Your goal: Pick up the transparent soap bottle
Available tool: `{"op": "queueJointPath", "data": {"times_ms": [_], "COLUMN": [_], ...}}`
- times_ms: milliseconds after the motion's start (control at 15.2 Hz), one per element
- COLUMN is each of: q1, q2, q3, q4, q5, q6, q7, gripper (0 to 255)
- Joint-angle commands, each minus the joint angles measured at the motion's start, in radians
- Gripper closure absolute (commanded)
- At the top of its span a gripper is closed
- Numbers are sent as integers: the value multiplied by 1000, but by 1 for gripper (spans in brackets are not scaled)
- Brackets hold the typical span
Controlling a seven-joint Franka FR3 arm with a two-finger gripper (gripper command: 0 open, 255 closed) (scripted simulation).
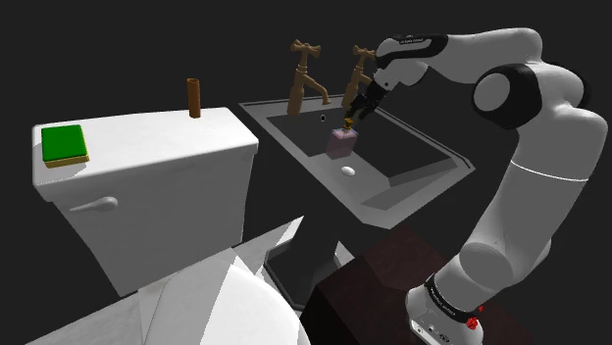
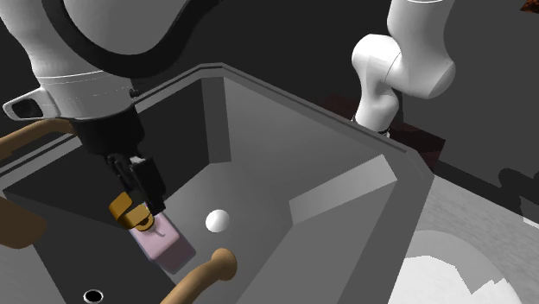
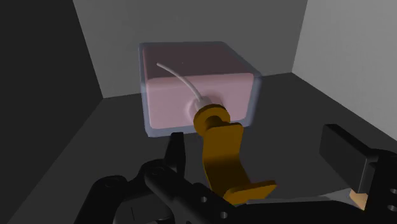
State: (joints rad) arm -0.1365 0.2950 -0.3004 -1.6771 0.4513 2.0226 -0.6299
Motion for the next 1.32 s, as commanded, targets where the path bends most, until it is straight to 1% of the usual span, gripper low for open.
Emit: {"op": "queueJointPath", "data": {"times_ms": [0,330,462,528,1056,1122,1254], "q1": [-10,-10,-11,-13,-5,-10,-10], "q2": [33,54,56,55,41,56,47], "q3": [3,9,9,8,10,9,7], "q4": [19,-19,-23,-24,-49,-23,-9], "q5": [18,36,39,39,37,39,31], "q6": [13,65,71,70,83,71,51], "q7": [-17,-42,-45,-49,-44,-45,-35], "gripper": [0,0,0,255,255,255,255]}}
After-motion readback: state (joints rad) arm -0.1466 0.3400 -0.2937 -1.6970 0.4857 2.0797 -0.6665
